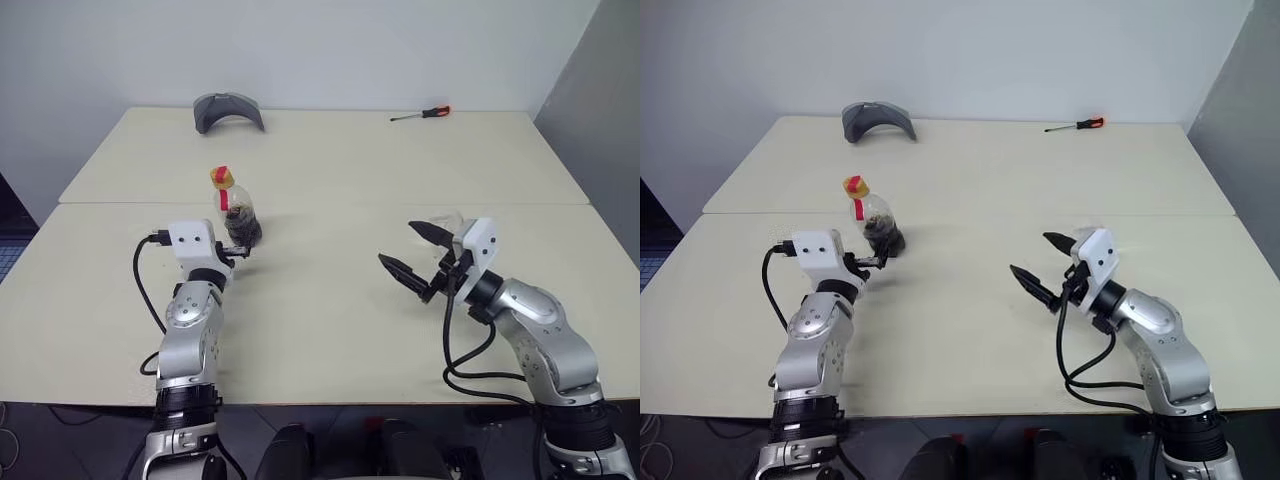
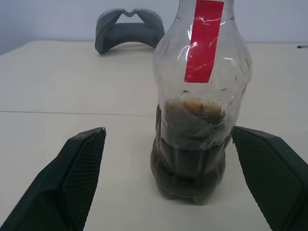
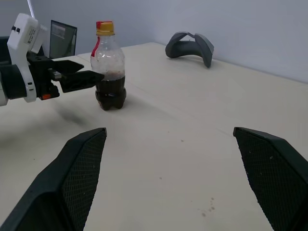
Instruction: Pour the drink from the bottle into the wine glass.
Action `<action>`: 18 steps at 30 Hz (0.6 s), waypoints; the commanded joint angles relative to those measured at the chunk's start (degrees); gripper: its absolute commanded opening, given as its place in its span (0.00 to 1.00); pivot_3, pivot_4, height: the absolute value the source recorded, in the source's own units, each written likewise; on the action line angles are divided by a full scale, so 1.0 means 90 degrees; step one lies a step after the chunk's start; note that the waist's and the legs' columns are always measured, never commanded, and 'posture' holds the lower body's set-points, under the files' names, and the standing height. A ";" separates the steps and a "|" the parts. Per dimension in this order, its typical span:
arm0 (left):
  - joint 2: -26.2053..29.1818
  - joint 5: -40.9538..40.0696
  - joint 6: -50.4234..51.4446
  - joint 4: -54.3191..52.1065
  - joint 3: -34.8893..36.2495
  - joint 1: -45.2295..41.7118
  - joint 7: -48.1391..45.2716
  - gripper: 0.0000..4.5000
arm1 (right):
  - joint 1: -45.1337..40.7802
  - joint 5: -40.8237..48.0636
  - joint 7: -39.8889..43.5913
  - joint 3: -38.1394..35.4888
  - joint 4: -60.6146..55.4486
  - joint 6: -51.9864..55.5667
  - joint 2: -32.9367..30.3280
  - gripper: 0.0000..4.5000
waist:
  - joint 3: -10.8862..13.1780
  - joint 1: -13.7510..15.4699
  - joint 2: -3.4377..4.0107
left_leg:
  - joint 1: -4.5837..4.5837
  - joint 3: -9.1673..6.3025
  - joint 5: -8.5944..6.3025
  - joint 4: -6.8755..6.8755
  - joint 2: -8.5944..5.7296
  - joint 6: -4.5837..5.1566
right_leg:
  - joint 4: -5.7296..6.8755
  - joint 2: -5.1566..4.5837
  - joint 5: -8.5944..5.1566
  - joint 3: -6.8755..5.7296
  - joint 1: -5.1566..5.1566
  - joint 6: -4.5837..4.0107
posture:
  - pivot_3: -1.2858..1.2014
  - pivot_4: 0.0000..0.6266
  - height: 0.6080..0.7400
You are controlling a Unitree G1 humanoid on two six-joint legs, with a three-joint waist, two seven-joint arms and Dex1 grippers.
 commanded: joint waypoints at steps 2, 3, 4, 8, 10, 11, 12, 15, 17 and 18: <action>0.0110 0.0013 -0.0307 0.0264 -0.0031 -0.0266 -0.0105 0.99 | -0.0002 0.0022 -0.0131 -0.0027 -0.0313 -0.0132 0.0049 1.00 | 0.0000 0.0005 0.0000 | 0.0000 0.0001 0.0000 0.0000 -0.0001 0.0000 | 0.0000 -0.0001 0.0000 0.0001 0.0000 0.0000 | 0.52 0.24 1.00; 0.0117 0.0013 -0.0359 0.0376 -0.0023 -0.0342 -0.0110 0.99 | 0.0015 0.0022 -0.0152 -0.0014 -0.0338 -0.0132 0.0056 1.00 | 0.0000 0.0007 0.0000 | 0.0000 0.0000 0.0000 0.0001 -0.0001 0.0000 | 0.0000 -0.0001 0.0000 0.0000 0.0000 0.0000 | 0.52 0.24 1.00; 0.0127 0.0011 -0.0412 0.0487 -0.0023 -0.0418 -0.0129 0.99 | 0.0030 0.0013 -0.0168 -0.0001 -0.0361 -0.0133 0.0061 1.00 | 0.0000 0.0015 0.0000 | 0.0000 0.0000 0.0000 0.0001 -0.0001 0.0000 | 0.0000 -0.0001 0.0000 -0.0001 0.0000 0.0000 | 0.52 0.24 1.00; 0.0152 0.0019 -0.0630 0.0951 -0.0052 -0.0697 -0.0230 0.99 | 0.0083 -0.0070 -0.0216 0.0058 -0.0426 -0.0176 0.0065 1.00 | 0.0000 0.0017 0.0000 | -0.0001 0.0000 0.0000 0.0001 -0.0001 -0.0001 | 0.0000 -0.0001 0.0000 -0.0001 -0.0001 0.0000 | 0.52 0.24 1.00; 0.0157 0.0044 -0.0794 0.1275 -0.0086 -0.0887 -0.0273 0.99 | 0.0094 -0.0105 -0.0256 0.0098 -0.0457 -0.0182 0.0078 1.00 | 0.0000 0.0017 0.0000 | 0.0000 0.0001 0.0001 0.0001 -0.0001 -0.0001 | 0.0000 -0.0001 0.0000 0.0001 -0.0001 0.0000 | 0.52 0.24 1.00; 0.0162 0.0064 -0.0889 0.1493 -0.0118 -0.1020 -0.0315 0.99 | 0.0087 -0.0111 -0.0275 0.0111 -0.0476 -0.0168 0.0092 1.00 | 0.0000 0.0020 -0.0001 | 0.0000 0.0001 0.0001 0.0001 -0.0001 -0.0002 | 0.0000 -0.0001 0.0000 0.0000 -0.0001 0.0000 | 0.52 0.24 1.00; 0.0165 0.0078 -0.0966 0.1648 -0.0139 -0.1110 -0.0348 0.99 | 0.0087 -0.0112 -0.0290 0.0120 -0.0495 -0.0158 0.0099 1.00 | 0.0000 0.0025 -0.0001 | -0.0001 0.0000 0.0001 0.0001 -0.0001 -0.0002 | 0.0000 -0.0001 0.0000 -0.0001 -0.0001 0.0000 | 0.52 0.24 1.00; 0.0151 0.0095 -0.1201 0.2055 -0.0171 -0.1342 -0.0378 0.99 | 0.0091 -0.0080 -0.0325 0.0100 -0.0551 -0.0097 0.0099 1.00 | 0.0001 0.0031 -0.0001 | -0.0001 -0.0001 0.0001 0.0002 -0.0002 -0.0001 | 0.0000 -0.0001 0.0000 -0.0003 -0.0001 0.0001 | 0.52 0.24 1.00; 0.0160 0.0090 -0.1329 0.2241 -0.0193 -0.1440 -0.0393 0.99 | 0.0088 -0.0073 -0.0335 0.0093 -0.0572 -0.0078 0.0087 1.00 | 0.0001 0.0031 -0.0002 | -0.0002 0.0000 0.0001 0.0001 -0.0002 -0.0002 | -0.0003 -0.0001 0.0000 -0.0001 -0.0001 0.0001 | 0.52 0.24 1.00; 0.0165 0.0083 -0.1382 0.2347 -0.0192 -0.1502 -0.0403 0.99 | 0.0076 -0.0064 -0.0346 0.0088 -0.0576 -0.0062 0.0083 1.00 | 0.0001 0.0030 -0.0002 | -0.0002 0.0001 0.0001 0.0001 -0.0001 -0.0002 | -0.0003 -0.0001 0.0000 -0.0001 -0.0001 0.0001 | 0.52 0.24 1.00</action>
